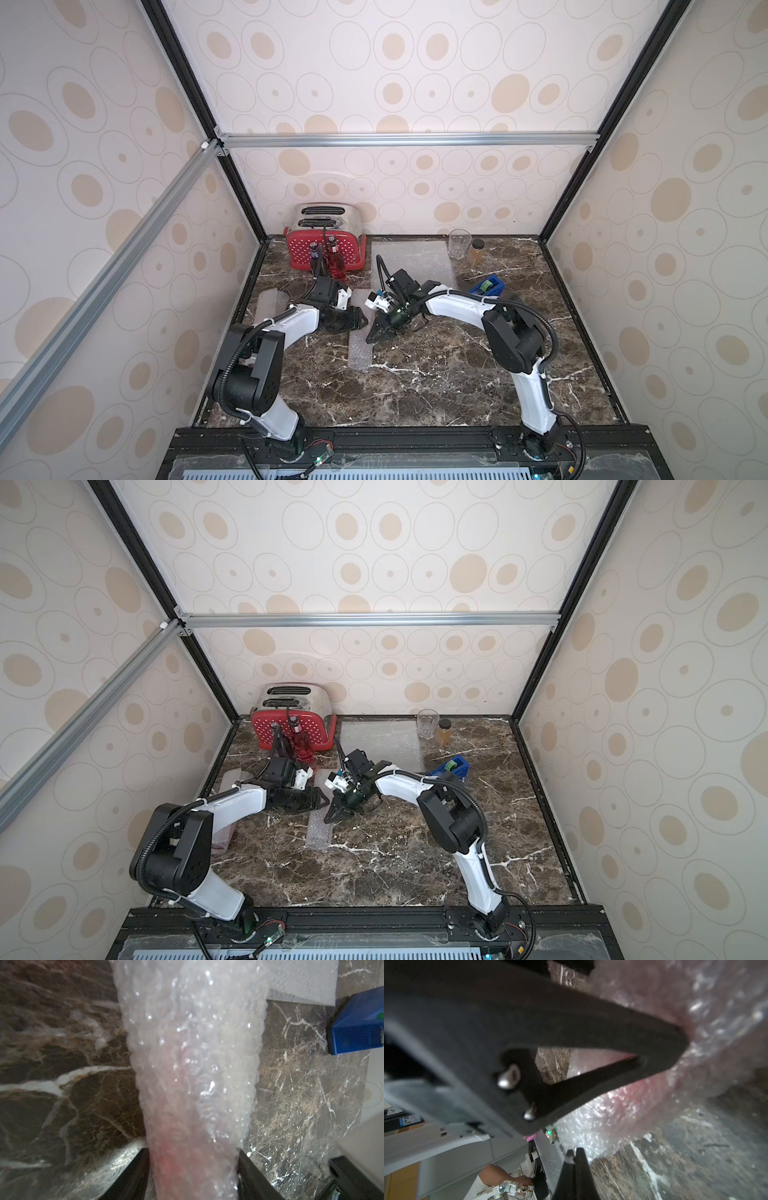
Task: Wrap wine bottles in bubble wrap
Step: Stick the tape on the bubble wrap.
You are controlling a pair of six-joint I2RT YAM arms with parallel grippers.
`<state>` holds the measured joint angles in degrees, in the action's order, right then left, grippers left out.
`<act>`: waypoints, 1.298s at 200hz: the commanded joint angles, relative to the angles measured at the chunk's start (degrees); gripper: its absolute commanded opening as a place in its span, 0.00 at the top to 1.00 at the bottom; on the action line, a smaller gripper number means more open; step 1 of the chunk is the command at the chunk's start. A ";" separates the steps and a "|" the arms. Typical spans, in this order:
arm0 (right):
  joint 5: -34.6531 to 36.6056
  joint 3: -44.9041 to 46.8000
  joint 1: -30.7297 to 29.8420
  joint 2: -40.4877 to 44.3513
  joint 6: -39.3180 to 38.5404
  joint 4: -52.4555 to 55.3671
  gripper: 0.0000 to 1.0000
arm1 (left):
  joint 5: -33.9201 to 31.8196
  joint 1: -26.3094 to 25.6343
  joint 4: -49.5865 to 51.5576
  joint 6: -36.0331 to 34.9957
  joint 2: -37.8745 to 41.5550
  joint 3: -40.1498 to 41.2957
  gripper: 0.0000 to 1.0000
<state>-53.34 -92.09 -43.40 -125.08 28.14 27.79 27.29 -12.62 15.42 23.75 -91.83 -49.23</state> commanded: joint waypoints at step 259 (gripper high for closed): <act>-1.41 -16.14 4.60 -14.73 -1.62 12.68 0.74 | 0.15 -0.65 4.27 -2.21 2.79 -1.35 0.21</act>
<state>-57.17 -107.09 -39.55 -137.69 27.53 40.99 26.87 -12.99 16.67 22.90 -91.26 -49.23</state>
